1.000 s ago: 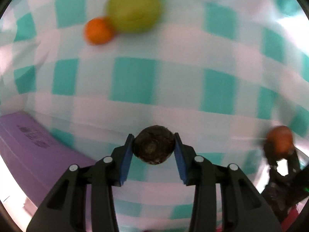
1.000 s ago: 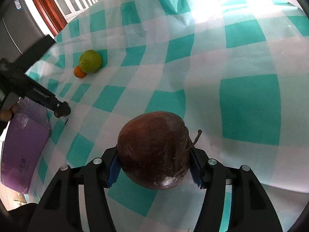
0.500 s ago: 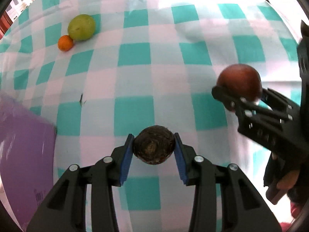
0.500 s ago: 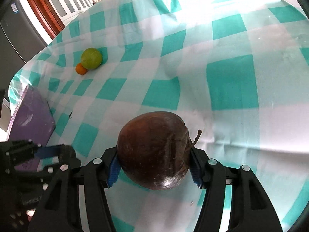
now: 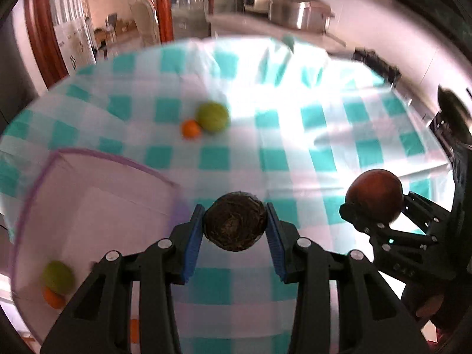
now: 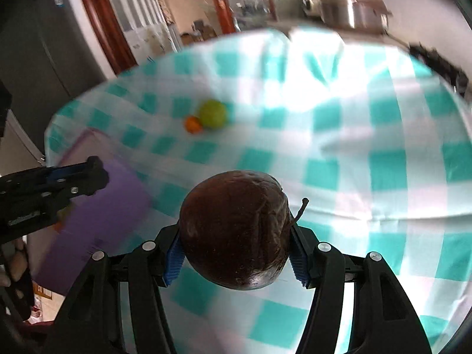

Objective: Organize fruits
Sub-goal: 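Carry the apple and dark fruit over the box with both tools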

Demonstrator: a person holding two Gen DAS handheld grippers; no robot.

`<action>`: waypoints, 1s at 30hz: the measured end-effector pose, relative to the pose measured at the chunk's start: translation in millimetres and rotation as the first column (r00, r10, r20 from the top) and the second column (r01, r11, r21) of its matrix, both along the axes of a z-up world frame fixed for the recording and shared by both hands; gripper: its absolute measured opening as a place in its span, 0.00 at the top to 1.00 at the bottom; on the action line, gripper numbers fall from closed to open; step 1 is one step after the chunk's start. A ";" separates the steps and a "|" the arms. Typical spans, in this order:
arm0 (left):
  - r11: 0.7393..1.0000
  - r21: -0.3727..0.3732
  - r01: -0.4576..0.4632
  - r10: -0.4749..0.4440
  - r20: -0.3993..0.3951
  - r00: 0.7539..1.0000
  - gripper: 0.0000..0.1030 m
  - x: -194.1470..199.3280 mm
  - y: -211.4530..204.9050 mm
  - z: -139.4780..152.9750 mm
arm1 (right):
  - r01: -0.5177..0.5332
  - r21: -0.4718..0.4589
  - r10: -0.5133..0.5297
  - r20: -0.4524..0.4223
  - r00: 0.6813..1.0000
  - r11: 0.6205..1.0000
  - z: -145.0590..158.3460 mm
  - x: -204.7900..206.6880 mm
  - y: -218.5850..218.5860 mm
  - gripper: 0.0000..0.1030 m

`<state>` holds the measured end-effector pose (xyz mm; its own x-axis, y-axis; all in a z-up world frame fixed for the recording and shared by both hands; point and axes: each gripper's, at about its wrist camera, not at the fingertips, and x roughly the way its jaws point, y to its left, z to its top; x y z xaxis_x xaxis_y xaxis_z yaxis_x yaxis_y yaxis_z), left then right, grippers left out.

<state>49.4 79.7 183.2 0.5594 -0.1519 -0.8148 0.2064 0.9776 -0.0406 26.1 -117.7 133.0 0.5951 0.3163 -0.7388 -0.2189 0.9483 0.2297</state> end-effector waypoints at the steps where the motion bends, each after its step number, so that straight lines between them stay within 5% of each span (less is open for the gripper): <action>1: 1.000 -0.004 0.001 -0.001 0.027 1.000 0.60 -4.3 15.4 9.7 | -0.013 0.004 0.013 0.027 1.000 1.000 12.0 -4.6 14.0 0.44; 8: 0.998 -0.048 -0.041 0.047 0.126 0.991 0.60 -27.6 104.3 43.1 | -0.098 -0.021 0.100 0.143 0.985 0.995 66.4 -29.7 106.3 0.44; 17: 0.993 -0.062 -0.098 0.108 0.188 0.976 0.60 -54.6 202.7 49.1 | -0.237 -0.070 0.247 0.183 0.952 0.969 90.2 -53.7 204.3 0.44; 24: 0.990 -0.050 -0.131 0.137 0.161 0.977 0.60 -52.5 245.8 27.0 | -0.340 -0.135 0.357 0.134 0.924 0.931 85.8 -56.1 253.8 0.44; 30: 0.978 -0.028 -0.205 0.206 0.058 0.977 0.60 -37.4 268.3 -1.1 | -0.473 -0.254 0.489 0.001 0.872 0.843 47.5 -51.4 294.6 0.44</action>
